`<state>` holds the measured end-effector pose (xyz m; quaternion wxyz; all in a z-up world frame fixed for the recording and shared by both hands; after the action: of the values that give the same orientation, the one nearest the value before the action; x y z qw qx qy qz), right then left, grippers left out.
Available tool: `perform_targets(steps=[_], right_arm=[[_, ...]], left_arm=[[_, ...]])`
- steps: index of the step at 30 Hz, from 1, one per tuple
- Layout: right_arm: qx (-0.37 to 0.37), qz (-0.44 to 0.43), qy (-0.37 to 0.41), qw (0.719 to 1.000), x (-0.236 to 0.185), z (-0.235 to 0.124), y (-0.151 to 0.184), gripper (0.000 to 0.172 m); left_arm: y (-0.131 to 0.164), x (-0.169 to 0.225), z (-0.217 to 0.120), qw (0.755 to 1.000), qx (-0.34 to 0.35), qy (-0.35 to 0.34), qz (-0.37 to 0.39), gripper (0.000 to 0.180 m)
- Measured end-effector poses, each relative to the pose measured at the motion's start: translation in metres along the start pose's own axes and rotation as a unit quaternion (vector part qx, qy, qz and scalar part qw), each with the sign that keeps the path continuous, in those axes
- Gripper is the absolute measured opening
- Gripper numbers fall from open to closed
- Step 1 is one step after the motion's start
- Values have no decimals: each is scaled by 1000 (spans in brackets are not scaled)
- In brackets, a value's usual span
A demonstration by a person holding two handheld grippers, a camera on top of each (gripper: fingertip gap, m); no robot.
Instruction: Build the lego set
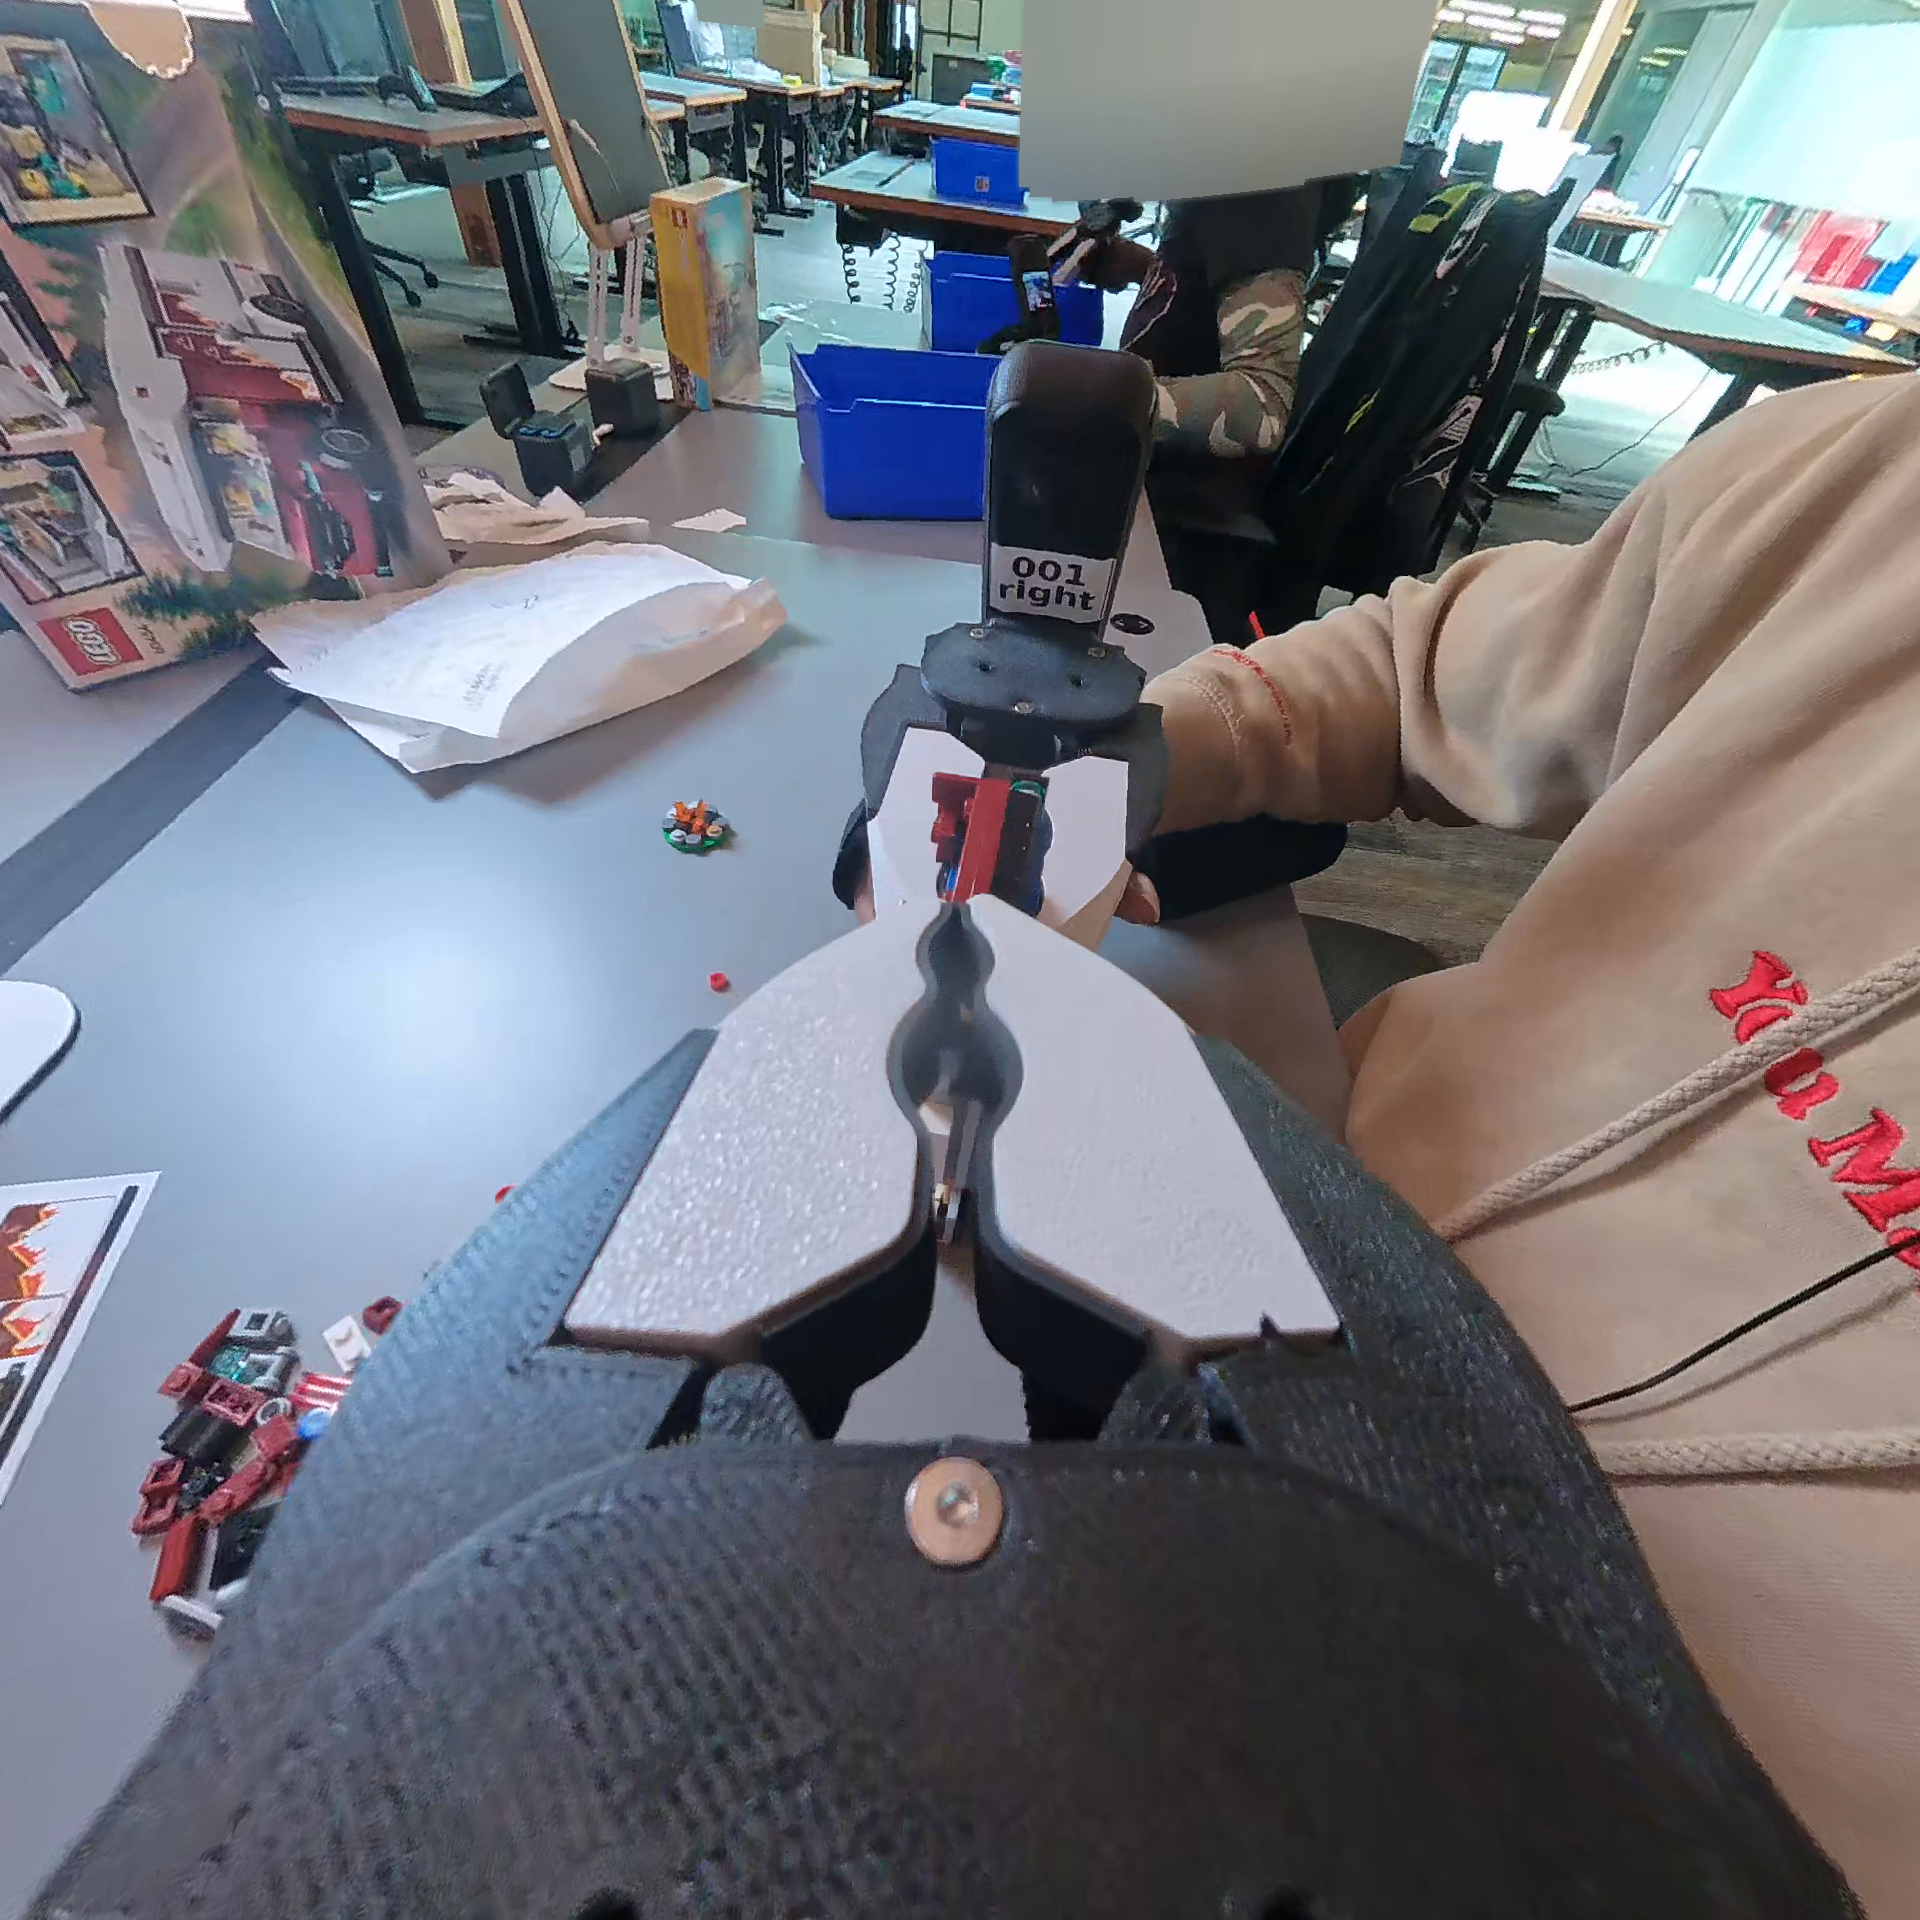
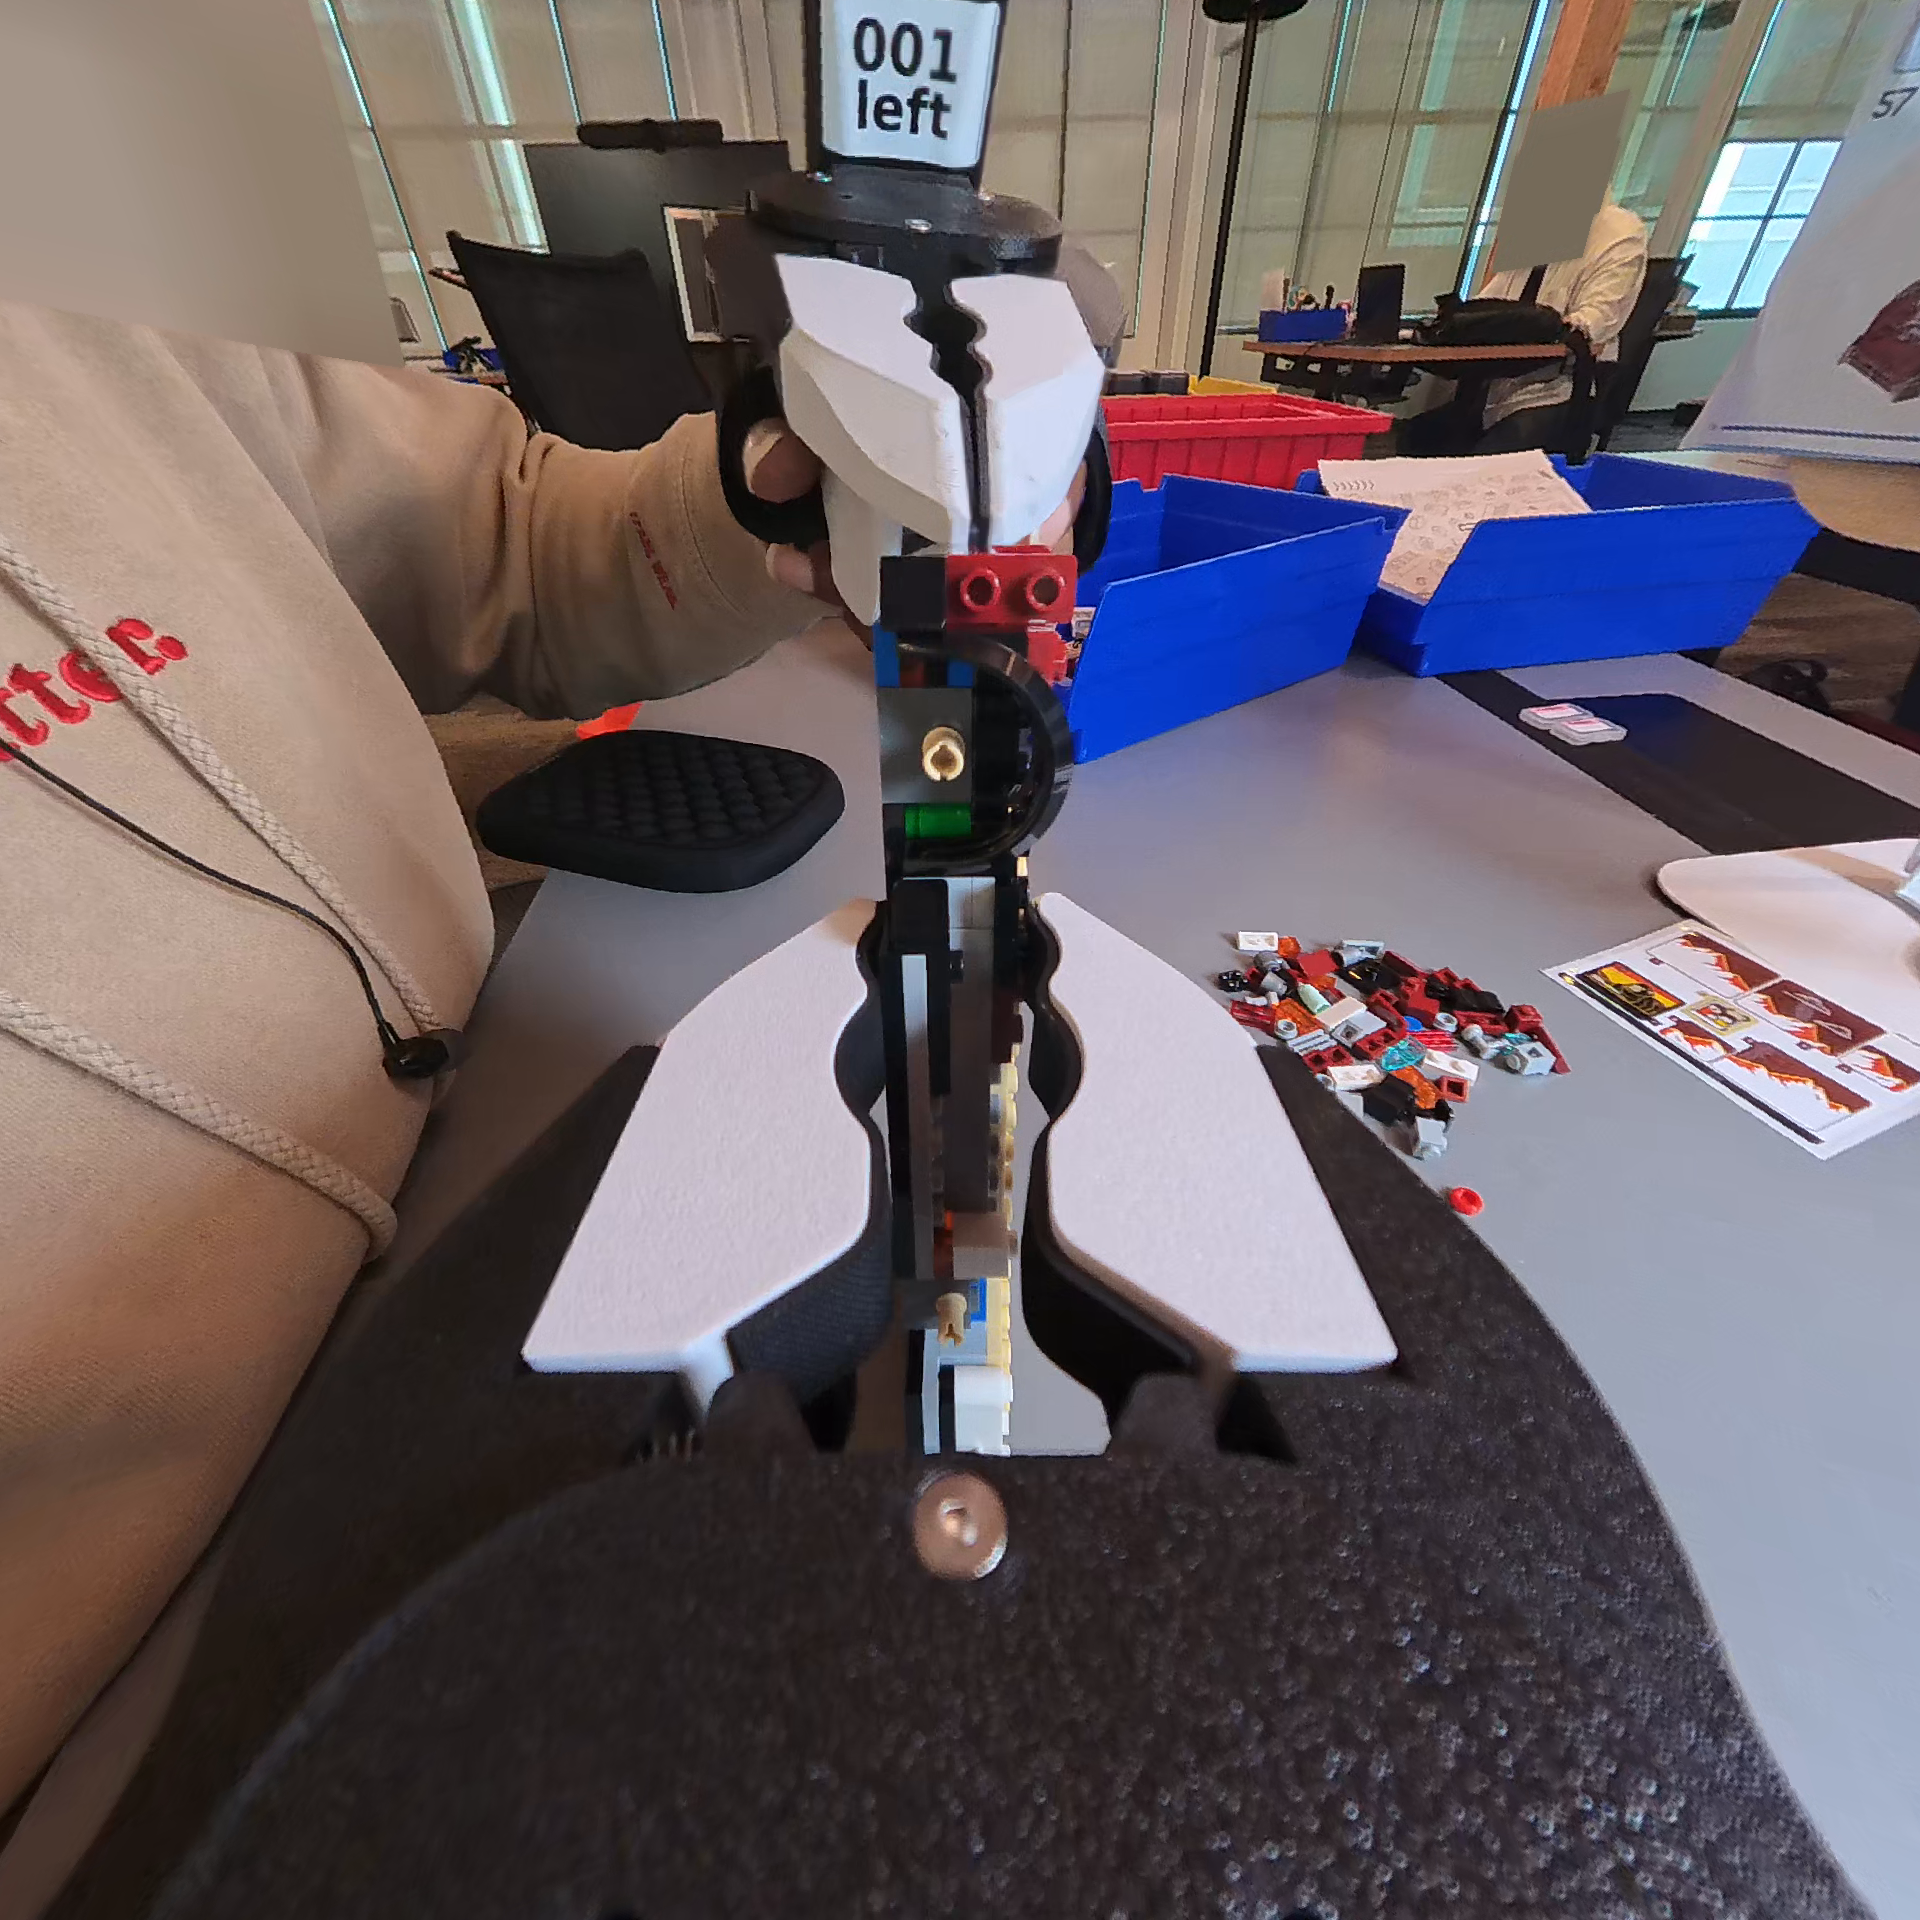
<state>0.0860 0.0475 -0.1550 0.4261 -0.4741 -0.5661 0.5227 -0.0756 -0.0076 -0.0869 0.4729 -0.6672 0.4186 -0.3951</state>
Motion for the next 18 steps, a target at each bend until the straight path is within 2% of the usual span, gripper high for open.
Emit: perform_targets(steps=[3,8,14,18], right_arm=[[0,2,1,1000,1,0,0,23],[2,7,2,1000,2,-1,1,23],[0,7,5,1000,2,-1,0,23],[-2,2,6,1000,1,-1,0,23]], left_arm=[[0,-2,-2,1000,11,-8,-7,0],[2,1,-5,1000,10,-8,5,18],[4,4,-1,1000,-10,-9,16,8],[4,2,-2,999,-4,16,-32,8]])
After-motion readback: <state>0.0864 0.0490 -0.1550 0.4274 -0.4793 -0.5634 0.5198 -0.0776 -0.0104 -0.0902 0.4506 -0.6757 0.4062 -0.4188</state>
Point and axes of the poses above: each gripper's, where its closed fingertips meet, z out along the fingers, y out of its underside, x = y × z across the jaws, the point moved 8 cm from there along -z, back along the fingers, and after that the axes turned 6 degrees about y, right-handed, at the moved point
